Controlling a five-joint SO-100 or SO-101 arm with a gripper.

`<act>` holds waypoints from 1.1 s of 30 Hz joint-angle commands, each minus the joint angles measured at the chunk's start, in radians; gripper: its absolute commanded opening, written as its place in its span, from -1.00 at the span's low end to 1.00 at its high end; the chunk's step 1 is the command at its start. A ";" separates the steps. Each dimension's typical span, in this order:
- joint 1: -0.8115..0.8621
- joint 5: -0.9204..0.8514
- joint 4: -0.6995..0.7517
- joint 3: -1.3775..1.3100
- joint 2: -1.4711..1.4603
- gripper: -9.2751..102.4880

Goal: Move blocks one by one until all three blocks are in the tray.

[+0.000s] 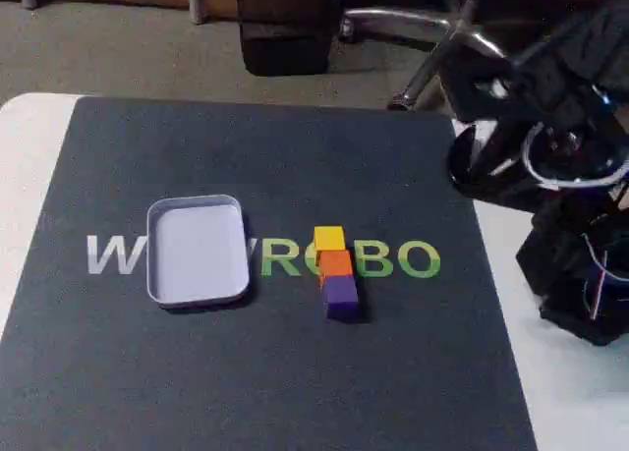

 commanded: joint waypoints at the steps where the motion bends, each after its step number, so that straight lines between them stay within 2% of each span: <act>1: -0.032 0.097 -0.014 -0.160 -0.209 -0.98; 5: -0.046 0.187 -0.081 -0.189 -0.348 -0.98; 13: 0.003 0.204 -0.216 -0.199 -0.541 -0.98; 21: 0.081 0.161 -0.236 -0.198 -0.634 -0.97; 23: 0.098 0.147 -0.245 -0.187 -0.635 -0.94; 27: 0.129 0.118 -0.285 -0.144 -0.638 -0.75; 33: 0.170 0.133 -0.311 -0.089 -0.646 -0.62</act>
